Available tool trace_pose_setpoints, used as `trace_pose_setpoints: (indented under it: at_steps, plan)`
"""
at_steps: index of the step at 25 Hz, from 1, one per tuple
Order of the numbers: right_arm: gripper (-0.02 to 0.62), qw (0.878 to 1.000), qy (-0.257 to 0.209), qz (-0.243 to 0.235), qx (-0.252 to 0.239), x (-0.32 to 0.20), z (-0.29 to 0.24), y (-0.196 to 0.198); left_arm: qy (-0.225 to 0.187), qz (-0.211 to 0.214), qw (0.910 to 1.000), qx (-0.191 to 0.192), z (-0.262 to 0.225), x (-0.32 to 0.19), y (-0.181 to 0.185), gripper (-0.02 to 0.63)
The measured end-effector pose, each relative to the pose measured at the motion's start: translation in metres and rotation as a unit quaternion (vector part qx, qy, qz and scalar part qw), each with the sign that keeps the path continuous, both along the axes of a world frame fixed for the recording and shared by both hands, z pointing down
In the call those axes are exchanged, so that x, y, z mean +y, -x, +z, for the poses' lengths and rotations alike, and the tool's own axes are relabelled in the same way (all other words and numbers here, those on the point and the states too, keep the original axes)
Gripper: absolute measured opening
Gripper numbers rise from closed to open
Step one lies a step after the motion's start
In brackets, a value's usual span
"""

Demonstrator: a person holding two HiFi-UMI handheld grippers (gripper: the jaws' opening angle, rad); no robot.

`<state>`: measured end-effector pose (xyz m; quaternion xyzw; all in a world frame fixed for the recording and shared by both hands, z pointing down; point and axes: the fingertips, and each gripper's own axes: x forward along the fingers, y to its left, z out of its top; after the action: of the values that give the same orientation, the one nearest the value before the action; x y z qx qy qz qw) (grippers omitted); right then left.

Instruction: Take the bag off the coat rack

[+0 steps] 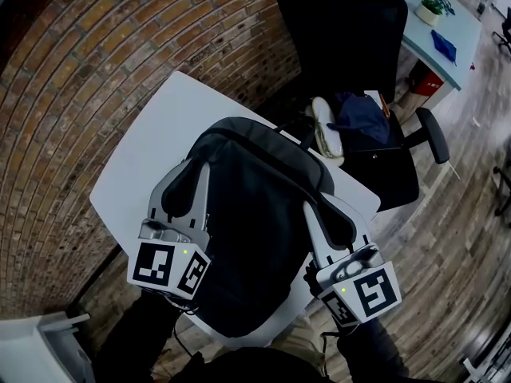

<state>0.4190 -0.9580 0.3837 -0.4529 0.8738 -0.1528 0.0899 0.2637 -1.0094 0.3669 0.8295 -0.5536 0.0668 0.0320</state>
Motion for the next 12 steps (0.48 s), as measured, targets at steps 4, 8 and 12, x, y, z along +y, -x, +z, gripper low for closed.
trace_pose_setpoints:
  at_steps: [4,8,12]
  plan:
    - [0.057,1.0,0.015,0.003,-0.008,-0.009,0.014,-0.007,0.009,0.007,0.9999,-0.003,0.008,-0.007,-0.009,0.054]
    - [0.057,0.999,0.04,0.006,0.008,-0.016,0.039,-0.017,0.015,0.013,0.9998,-0.008,0.014,-0.014,-0.019,0.054]
    - [0.058,0.998,0.062,0.014,0.013,-0.022,0.06,-0.023,0.02,0.012,0.9996,-0.013,0.018,-0.018,-0.02,0.054]
